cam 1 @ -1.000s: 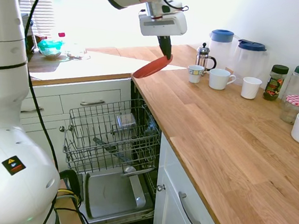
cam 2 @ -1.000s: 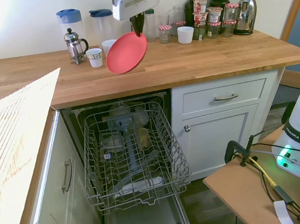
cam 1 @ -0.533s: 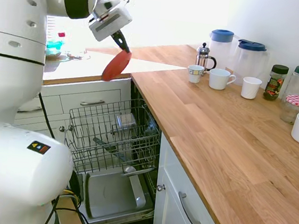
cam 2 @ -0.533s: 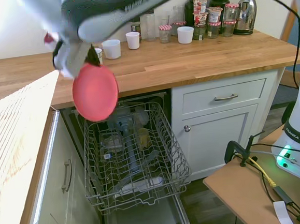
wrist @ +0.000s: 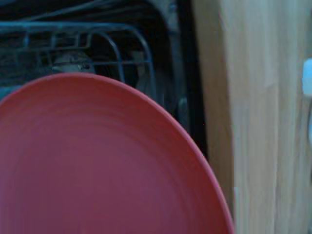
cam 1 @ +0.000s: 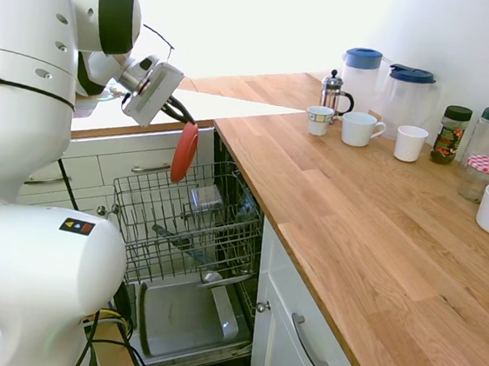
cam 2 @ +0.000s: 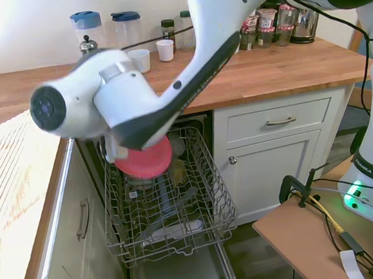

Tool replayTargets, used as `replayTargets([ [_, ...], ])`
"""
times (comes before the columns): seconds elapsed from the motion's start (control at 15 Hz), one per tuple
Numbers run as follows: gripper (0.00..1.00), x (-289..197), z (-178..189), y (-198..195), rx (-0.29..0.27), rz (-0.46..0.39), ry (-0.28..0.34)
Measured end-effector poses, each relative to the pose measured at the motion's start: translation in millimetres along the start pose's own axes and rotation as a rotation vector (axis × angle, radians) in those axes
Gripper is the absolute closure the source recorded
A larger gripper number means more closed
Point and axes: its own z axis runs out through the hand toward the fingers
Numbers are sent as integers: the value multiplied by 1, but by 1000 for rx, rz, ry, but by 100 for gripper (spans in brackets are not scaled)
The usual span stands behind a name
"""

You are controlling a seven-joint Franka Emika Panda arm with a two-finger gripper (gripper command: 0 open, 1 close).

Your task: Put the plate in the dishwasher

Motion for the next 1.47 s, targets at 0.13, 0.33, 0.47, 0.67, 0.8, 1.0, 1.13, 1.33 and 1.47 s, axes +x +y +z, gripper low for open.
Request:
replayTargets([
  [0.13,100,-32,-13,-27,-27,-95,84],
  [0.33,100,-58,-25,-55,-45,-177,146],
  [0.47,100,-66,-19,-64,-51,-197,140],
  [0.67,100,-69,-2,-75,-61,-210,109],
  [0.8,100,-71,5,-90,-57,-222,86],
  [1.0,100,-84,13,-114,-60,-242,63],
  [1.13,100,-87,12,-119,-72,-249,41],
  [1.33,100,-91,10,-125,-70,-274,-40],
  [1.47,0,-102,14,-135,-65,-300,-95],
])
